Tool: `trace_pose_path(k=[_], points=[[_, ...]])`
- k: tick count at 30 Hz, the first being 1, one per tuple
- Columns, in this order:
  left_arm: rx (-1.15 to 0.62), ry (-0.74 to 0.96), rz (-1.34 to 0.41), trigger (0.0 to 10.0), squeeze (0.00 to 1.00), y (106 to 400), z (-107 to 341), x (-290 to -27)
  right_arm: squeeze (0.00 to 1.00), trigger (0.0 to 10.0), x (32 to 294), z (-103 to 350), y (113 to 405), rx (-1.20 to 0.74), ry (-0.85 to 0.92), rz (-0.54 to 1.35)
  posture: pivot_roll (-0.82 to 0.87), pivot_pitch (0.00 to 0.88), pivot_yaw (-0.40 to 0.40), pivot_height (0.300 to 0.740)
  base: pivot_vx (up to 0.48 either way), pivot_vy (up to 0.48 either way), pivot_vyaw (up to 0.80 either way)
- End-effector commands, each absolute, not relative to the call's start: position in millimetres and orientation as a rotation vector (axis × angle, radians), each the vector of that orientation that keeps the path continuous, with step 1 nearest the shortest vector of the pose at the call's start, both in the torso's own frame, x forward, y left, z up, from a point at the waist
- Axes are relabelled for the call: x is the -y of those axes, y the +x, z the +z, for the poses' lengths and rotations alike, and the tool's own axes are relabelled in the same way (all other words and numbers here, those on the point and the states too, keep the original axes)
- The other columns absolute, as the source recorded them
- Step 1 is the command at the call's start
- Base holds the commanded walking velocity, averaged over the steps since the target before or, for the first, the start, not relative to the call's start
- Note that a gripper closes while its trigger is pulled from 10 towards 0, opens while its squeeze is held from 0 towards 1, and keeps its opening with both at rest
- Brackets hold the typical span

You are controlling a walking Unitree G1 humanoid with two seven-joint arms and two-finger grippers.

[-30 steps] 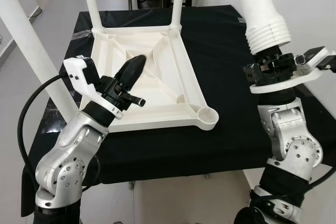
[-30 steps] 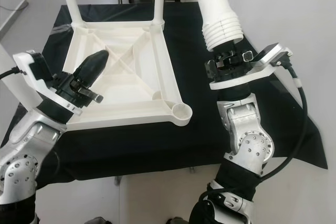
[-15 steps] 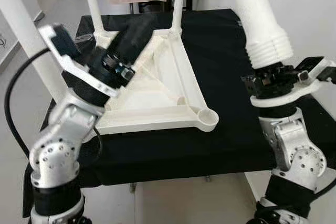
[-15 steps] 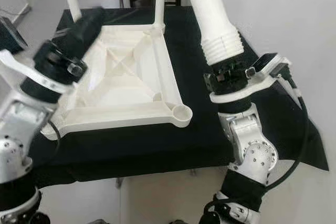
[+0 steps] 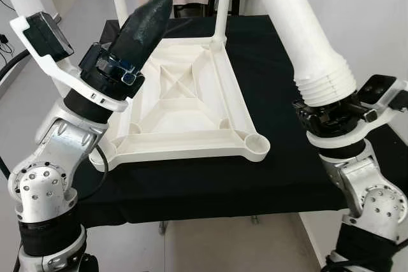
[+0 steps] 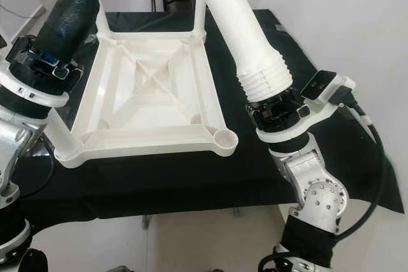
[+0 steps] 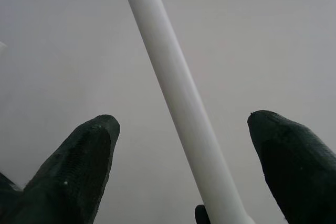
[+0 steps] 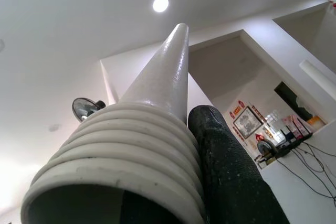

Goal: Building children table

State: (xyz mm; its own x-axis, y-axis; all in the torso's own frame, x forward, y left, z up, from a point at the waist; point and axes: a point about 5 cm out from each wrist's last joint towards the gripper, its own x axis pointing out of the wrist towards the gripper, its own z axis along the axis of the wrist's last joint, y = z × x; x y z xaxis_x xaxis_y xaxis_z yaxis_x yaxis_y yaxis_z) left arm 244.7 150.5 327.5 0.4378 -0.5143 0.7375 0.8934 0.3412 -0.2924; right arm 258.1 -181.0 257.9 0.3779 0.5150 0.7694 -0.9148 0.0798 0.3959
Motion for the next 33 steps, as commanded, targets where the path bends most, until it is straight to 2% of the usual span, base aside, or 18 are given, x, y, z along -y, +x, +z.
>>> trace_pose_path(k=[1, 10, 11, 12, 13, 26, 33], points=[[0.581, -0.752, -1.014, 10.0, 1.00, 242.6, 329.6, -152.0, 0.00, 10.0, 181.9, 255.4, 257.4, 0.491, 0.985, 1.155, 0.01, 0.066, -0.030, 0.740, 0.000, 0.000, 0.00], [0.569, -0.814, -1.043, 10.0, 1.00, 241.7, 331.5, -152.2, 0.00, 10.0, 183.7, 247.0, 255.5, 0.452, 0.942, 1.161, 0.01, 0.063, -0.028, 0.740, 0.000, 0.000, 0.00], [0.564, -0.837, -1.055, 10.0, 0.36, 241.2, 332.6, -152.3, 0.00, 10.0, 184.2, 246.1, 254.9, 0.451, 0.938, 1.164, 0.01, 0.063, -0.027, 0.740, 0.000, 0.000, 0.00], [0.564, -0.837, -1.055, 10.0, 0.36, 241.2, 332.6, -152.3, 0.00, 10.0, 184.2, 246.1, 254.9, 0.451, 0.938, 1.164, 0.01, 0.063, -0.027, 0.740, 0.000, 0.000, 0.00], [0.562, -0.870, -1.082, 10.0, 0.00, 240.4, 334.8, -153.7, 0.00, 10.0, 184.2, 245.5, 253.2, 0.452, 0.934, 1.175, 0.02, 0.059, -0.020, 0.740, 0.000, 0.000, 0.00], [0.559, -0.959, -1.123, 10.0, 0.00, 240.2, 341.0, -163.1, 0.00, 10.0, 176.7, 241.0, 241.9, 0.405, 0.867, 1.287, 0.02, 0.063, -0.017, 0.740, 0.000, 0.000, 0.00], [0.545, -0.968, -1.118, 10.0, 0.00, 243.5, 341.6, -163.0, 0.00, 10.0, 156.3, 229.9, 233.9, 0.278, 0.759, 1.383, 0.02, 0.064, -0.018, 0.740, 0.000, 0.000, 0.00]])
